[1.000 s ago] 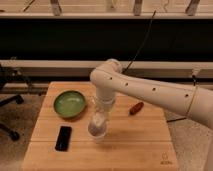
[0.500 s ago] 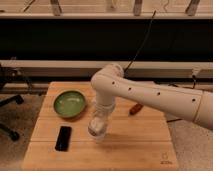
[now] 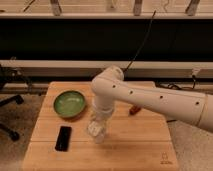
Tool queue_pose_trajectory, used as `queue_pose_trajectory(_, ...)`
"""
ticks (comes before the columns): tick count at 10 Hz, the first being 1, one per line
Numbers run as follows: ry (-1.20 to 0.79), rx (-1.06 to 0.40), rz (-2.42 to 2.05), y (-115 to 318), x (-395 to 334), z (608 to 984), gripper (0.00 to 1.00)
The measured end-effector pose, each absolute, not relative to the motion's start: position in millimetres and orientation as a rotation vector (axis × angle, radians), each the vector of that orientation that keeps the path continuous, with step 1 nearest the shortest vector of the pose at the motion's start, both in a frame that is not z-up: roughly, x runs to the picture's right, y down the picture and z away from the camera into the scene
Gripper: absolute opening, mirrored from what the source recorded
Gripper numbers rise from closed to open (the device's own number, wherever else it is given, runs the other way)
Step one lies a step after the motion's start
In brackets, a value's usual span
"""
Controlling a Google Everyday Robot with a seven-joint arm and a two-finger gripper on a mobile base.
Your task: Place the white sponge in the ceramic cup
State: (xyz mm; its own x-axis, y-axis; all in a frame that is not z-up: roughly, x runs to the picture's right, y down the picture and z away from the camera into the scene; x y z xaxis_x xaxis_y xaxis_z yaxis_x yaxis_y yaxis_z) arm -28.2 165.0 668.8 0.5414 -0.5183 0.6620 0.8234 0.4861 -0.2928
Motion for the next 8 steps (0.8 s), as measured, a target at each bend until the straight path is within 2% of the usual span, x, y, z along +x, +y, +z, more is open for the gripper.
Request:
queue_pose_trajectory(5,-0.582,-0.646,-0.880,173.4,-33.4,671.9,0.02)
queue_pose_trajectory(8,-0.583,-0.630,-0.874,154.0,-24.1,664.3,0.29)
